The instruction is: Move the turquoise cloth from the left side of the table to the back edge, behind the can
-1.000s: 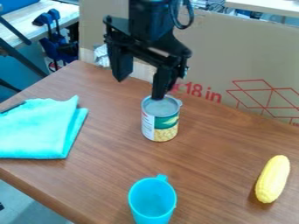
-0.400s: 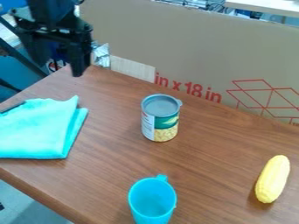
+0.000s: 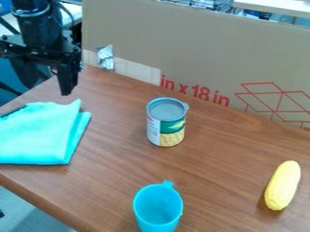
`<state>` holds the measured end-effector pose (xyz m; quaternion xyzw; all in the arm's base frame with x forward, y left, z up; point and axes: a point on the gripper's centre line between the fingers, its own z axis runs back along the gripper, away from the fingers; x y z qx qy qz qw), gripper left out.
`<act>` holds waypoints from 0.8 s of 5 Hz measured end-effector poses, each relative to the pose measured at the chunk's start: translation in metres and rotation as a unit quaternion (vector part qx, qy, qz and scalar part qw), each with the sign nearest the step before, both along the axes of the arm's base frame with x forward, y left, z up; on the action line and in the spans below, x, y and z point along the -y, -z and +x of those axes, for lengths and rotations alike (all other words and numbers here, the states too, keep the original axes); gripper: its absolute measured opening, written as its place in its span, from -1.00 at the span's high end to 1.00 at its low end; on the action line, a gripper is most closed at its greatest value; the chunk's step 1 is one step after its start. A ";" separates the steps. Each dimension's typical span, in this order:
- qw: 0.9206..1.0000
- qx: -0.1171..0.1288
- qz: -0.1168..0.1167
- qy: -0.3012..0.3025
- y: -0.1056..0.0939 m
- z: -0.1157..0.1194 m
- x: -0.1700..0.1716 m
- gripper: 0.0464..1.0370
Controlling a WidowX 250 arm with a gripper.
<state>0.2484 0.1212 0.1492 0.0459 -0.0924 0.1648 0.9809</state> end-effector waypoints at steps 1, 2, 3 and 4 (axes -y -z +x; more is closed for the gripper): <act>0.999 0.018 0.025 -0.023 0.008 0.003 -0.025 -0.93; 0.998 0.020 0.041 -0.042 0.033 -0.006 -0.053 -0.93; 0.999 -0.001 0.027 -0.039 0.049 -0.012 -0.064 -0.93; 1.000 -0.021 0.001 -0.022 0.068 -0.010 -0.070 -0.93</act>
